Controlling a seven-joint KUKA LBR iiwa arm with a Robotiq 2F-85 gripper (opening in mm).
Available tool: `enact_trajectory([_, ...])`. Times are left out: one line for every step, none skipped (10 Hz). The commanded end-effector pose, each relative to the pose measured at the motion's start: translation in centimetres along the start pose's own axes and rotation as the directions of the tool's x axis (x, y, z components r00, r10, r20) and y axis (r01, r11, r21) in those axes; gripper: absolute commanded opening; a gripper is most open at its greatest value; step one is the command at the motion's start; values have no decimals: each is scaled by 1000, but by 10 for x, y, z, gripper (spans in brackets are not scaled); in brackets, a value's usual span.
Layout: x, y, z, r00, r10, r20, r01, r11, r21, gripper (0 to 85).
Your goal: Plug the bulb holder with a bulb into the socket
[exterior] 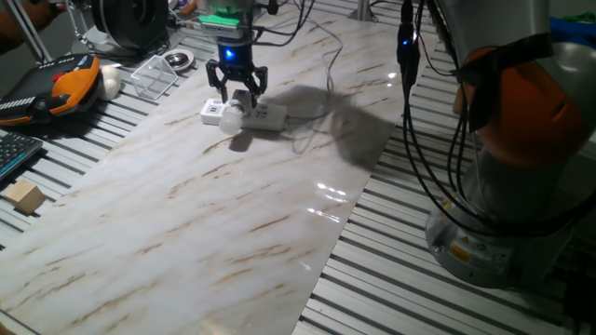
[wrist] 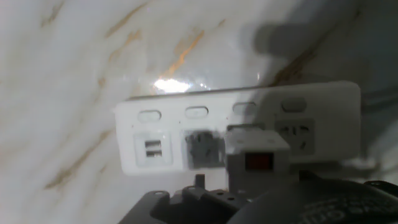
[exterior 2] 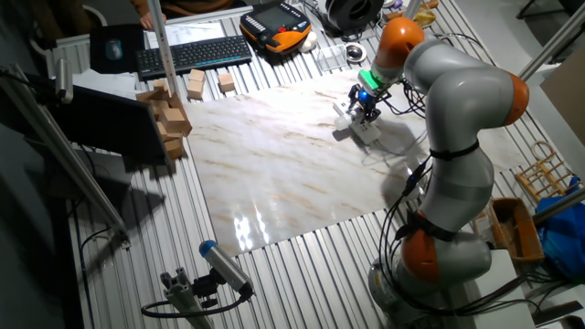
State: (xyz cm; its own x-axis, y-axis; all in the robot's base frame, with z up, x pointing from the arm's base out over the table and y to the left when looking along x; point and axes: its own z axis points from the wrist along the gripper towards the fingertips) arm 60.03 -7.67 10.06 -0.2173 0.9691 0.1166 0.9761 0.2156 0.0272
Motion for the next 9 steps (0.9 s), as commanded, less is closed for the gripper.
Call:
enact_trajectory([6,-1,-12,1000,-13,-3,13,1000,1,680])
enact_trajectory([12,-3,-22,998,-55,-23,55,998,-13,680])
enact_trajectory([18,-3,-28,994,-102,-46,102,995,-22,680])
enact_trajectory([24,-1,-33,987,-148,-55,147,989,-23,680])
enact_trajectory([30,0,-39,974,-218,-58,217,976,-24,510])
enact_trajectory([39,0,-47,942,-330,-56,329,944,-17,340])
enact_trajectory([45,0,-52,906,-419,-57,419,908,-23,170])
enact_trajectory([51,0,-58,847,-529,-62,527,849,-37,0])
enact_trajectory([55,0,-66,772,-630,-81,628,777,-51,0])
